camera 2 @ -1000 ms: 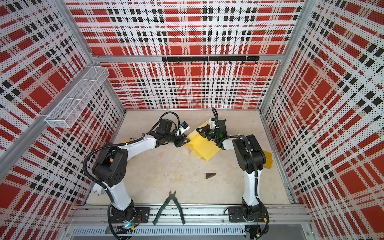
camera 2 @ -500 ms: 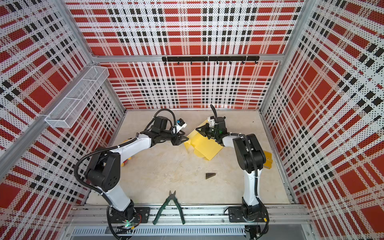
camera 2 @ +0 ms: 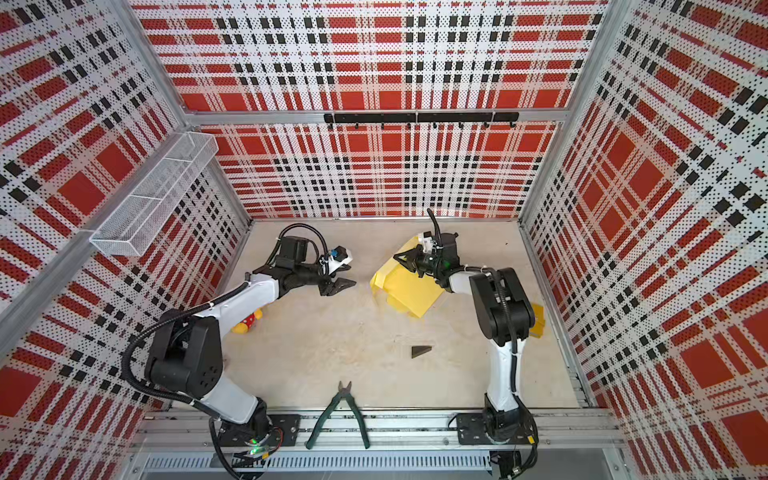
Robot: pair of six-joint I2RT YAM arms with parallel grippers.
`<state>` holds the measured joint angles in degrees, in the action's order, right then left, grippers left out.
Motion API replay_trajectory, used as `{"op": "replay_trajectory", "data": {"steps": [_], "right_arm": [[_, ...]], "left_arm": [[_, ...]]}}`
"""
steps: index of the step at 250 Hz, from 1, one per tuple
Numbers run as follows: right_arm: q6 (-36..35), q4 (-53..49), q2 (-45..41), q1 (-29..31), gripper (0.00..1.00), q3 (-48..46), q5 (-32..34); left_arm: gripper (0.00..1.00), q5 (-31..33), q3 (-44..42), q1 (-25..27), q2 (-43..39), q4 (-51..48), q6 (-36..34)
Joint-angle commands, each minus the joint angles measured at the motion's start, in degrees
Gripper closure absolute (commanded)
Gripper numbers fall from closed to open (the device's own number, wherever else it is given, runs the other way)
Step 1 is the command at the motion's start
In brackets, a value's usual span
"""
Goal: Fold the paper box
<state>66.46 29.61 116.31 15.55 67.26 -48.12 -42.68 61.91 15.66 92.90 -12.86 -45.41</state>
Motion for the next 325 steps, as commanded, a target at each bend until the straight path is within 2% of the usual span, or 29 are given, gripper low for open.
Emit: {"op": "replay_trajectory", "data": {"steps": [1,22,59,84,104,132,163,211,293,325], "right_arm": [[0.49,2.69,-3.50,-0.06,1.00,-0.20,-2.49],[1.50,3.03,-3.33,0.05,1.00,-0.59,-3.09],[2.75,3.33,-4.30,0.33,1.00,-2.14,-4.06],[1.27,0.86,-4.56,0.68,1.00,-2.29,-4.64],[1.22,0.86,-4.48,1.03,1.00,-2.69,-4.66],[2.56,2.80,-4.61,1.84,1.00,-3.47,-5.20],[4.40,5.70,-5.60,2.29,1.00,-4.65,-6.17],[7.56,9.53,-6.04,2.85,1.00,-5.45,-6.29],[9.92,10.15,-7.05,2.86,1.00,-3.62,-6.02],[10.01,9.46,-6.99,2.87,1.00,-2.57,-6.14]], "left_arm": [[0.40,-0.49,0.59,2.99,2.29,-2.00,-9.92],[0.40,3.57,-0.09,6.01,3.31,-2.39,-12.43],[0.41,6.33,-3.99,7.69,2.70,3.58,-6.77],[0.40,9.84,-5.08,9.04,2.85,5.31,-7.66],[0.40,12.20,-4.34,10.04,3.25,5.66,-4.23],[0.40,15.63,-6.03,10.38,1.82,10.92,2.43],[0.41,16.91,-6.70,10.08,0.79,12.10,3.71],[0.41,11.23,-7.11,10.50,0.50,12.86,3.20],[0.46,-2.10,-4.41,9.95,1.32,14.68,10.07],[0.49,-1.94,-3.81,10.09,2.01,16.62,12.46]]}}
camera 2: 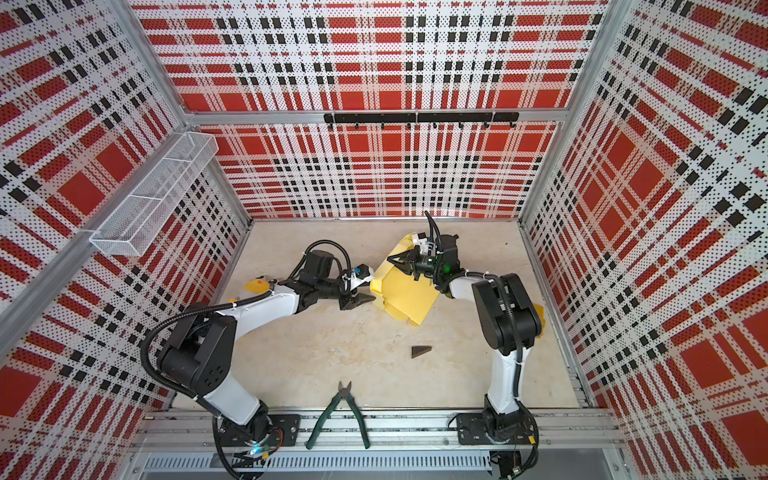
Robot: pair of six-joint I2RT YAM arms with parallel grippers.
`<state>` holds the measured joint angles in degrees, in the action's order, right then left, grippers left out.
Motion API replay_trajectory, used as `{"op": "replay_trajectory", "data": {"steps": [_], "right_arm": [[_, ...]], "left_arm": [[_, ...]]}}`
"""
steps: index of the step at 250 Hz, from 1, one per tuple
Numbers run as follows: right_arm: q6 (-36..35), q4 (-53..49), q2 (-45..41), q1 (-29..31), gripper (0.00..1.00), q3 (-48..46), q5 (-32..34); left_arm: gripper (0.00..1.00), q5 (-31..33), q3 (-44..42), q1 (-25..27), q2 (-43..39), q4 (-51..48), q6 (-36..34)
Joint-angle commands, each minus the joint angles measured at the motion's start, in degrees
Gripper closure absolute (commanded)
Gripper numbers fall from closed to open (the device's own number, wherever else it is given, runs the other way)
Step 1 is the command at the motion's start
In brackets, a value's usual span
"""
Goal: Fold the paper box
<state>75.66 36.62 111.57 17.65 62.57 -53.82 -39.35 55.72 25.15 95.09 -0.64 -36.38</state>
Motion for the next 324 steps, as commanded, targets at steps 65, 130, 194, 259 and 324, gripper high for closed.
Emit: {"op": "replay_trajectory", "data": {"steps": [65,130,194,259,324], "right_arm": [[0.58,1.85,-2.16,0.77,1.00,2.64,0.25],[0.79,6.40,-0.36,0.67,1.00,0.21,2.12],[2.92,13.46,0.95,0.76,1.00,-4.65,4.07],[0.34,13.83,-0.03,1.00,1.00,-9.40,7.63],[0.75,19.07,0.40,0.95,1.00,-11.74,8.36]], "left_arm": [[0.51,-4.90,0.50,0.91,1.29,15.44,14.62],[0.54,7.79,-2.34,5.43,2.05,18.30,18.45],[0.54,11.58,-9.61,9.07,2.05,27.19,23.53],[0.53,13.83,-13.30,11.38,4.82,41.03,24.65],[0.49,21.02,-11.76,13.01,7.47,42.00,27.02]]}}
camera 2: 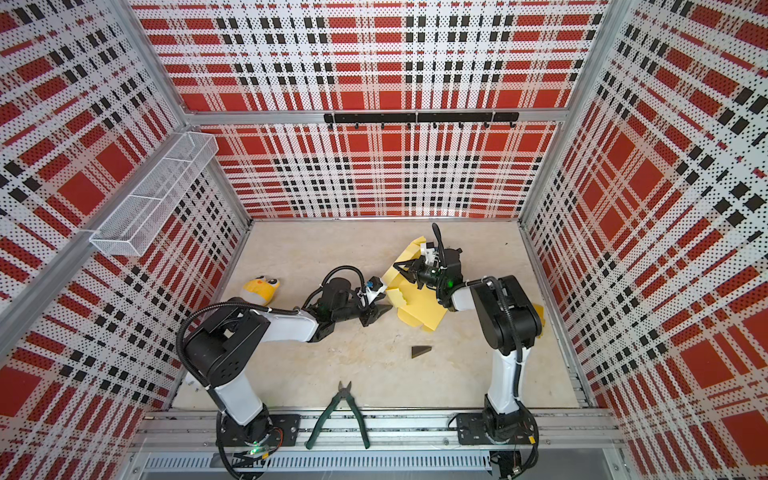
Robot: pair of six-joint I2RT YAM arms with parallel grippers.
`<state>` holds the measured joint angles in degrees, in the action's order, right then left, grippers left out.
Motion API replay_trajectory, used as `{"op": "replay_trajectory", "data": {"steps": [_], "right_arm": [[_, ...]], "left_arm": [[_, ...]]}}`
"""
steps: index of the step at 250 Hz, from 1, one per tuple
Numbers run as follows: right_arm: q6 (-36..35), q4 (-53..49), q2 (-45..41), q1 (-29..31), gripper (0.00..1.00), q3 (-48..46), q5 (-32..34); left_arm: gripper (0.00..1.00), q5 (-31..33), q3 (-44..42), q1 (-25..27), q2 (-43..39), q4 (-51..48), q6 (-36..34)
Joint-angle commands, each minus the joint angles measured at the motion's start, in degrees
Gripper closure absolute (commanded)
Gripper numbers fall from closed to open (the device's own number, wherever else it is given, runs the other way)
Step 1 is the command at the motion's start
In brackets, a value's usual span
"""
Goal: Fold the paper box
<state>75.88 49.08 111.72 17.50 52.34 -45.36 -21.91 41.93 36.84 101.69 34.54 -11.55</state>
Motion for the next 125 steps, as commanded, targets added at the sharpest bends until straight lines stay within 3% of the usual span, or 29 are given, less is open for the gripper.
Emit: {"op": "replay_trajectory", "data": {"steps": [1,66,125], "right_arm": [[0.52,6.72,0.29,1.12,1.00,-1.61,-0.04],[1.68,13.55,0.46,1.06,1.00,-4.34,1.08],[-3.76,9.83,-1.00,0.50,1.00,-7.30,0.40]], "left_arm": [[0.49,3.65,2.07,1.40,0.92,6.79,2.21],[0.47,6.87,3.66,1.46,2.27,6.85,3.94],[0.54,9.76,4.12,1.43,3.25,6.85,4.60]]}}
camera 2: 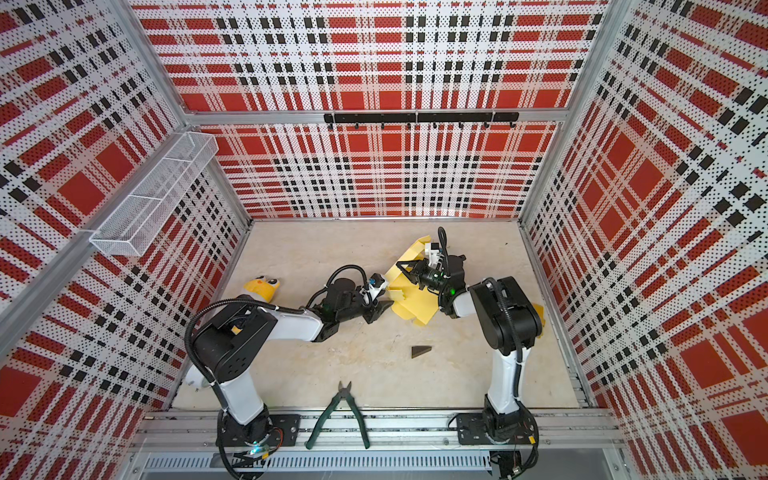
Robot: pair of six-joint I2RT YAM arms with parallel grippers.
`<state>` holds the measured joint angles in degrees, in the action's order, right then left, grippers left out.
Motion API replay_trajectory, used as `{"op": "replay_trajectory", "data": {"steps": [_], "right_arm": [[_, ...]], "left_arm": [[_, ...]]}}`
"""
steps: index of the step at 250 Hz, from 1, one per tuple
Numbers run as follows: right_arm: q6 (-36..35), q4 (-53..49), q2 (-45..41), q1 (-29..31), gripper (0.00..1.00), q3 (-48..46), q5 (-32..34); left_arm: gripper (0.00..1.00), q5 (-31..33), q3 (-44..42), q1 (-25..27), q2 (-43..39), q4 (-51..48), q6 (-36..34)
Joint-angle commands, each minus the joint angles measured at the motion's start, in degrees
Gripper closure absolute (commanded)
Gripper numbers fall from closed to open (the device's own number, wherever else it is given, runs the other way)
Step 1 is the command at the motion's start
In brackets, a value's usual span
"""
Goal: Fold the paper box
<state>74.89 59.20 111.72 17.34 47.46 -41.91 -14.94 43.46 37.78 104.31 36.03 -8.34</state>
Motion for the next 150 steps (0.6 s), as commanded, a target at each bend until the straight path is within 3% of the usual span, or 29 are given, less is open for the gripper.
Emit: {"op": "replay_trajectory", "data": {"steps": [1,76,150], "right_arm": [[-2.84,-0.34,-1.03,0.66,1.00,-2.53,-3.07],[0.59,6.19,1.04,0.75,1.00,-6.32,-0.34],[1.53,6.74,0.50,1.46,1.00,-8.72,0.99]], "left_arm": [[0.54,2.89,2.59,0.47,0.67,5.37,1.39],[0.54,3.23,3.18,0.43,1.84,5.83,1.25],[0.48,0.42,2.03,0.63,2.82,12.51,4.18]]}}
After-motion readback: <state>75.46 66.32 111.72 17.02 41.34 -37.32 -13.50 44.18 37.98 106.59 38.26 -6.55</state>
